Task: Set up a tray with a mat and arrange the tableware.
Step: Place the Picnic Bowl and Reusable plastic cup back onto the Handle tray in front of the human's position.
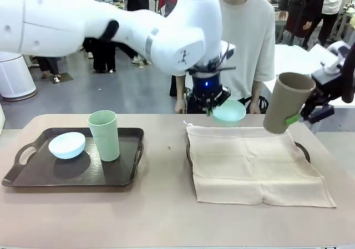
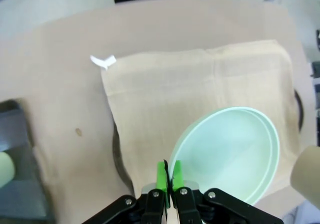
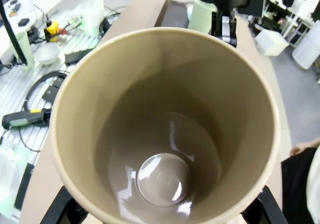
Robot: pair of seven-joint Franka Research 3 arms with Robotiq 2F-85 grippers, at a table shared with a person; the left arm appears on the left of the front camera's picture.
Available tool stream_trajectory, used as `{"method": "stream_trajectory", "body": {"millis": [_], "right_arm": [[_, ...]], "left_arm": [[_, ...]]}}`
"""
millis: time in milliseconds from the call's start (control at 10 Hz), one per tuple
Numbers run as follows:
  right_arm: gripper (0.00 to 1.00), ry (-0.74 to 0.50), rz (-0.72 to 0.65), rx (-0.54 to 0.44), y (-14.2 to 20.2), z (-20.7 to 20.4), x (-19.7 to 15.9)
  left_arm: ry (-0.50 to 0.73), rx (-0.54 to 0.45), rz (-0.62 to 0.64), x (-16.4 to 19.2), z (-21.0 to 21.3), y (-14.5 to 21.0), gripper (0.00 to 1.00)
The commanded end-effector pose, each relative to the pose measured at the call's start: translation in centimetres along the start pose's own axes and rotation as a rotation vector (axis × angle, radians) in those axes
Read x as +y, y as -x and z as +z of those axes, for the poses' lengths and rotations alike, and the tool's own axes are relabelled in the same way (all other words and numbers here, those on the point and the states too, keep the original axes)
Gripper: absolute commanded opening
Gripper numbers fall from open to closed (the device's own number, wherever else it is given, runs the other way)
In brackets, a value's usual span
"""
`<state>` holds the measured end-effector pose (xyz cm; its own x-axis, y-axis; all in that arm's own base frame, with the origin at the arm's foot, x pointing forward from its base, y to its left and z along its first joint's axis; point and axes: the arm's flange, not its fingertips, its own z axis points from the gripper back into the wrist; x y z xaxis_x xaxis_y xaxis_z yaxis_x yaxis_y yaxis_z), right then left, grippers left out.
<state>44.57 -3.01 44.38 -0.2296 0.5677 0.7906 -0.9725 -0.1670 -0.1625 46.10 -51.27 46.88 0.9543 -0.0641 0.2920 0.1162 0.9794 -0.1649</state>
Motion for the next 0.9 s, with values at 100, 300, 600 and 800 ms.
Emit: {"method": "stream_trajectory", "body": {"millis": [100, 300, 600, 800], "right_arm": [[0.81, 0.0, -0.025, 0.011, 3.6, -2.8, -0.6], [0.81, -0.009, -0.03, 0.021, 5.6, -3.9, -0.5], [0.81, -0.021, -0.04, 0.018, 4.5, -2.8, -0.2], [0.81, -0.02, -0.041, 0.025, 5.1, -3.1, -0.4]], "left_arm": [[0.004, 0.088, -0.028, 1.2, -3.2, 1.8, 0.04], [-0.024, 0.108, -0.022, 1.1, -5.2, 2.4, 0.04], [-0.021, 0.081, -0.01, 0.8, -4.5, 1.7, 0.04], [-0.024, 0.085, -0.01, 0.7, -5.0, 1.6, 0.04]]}}
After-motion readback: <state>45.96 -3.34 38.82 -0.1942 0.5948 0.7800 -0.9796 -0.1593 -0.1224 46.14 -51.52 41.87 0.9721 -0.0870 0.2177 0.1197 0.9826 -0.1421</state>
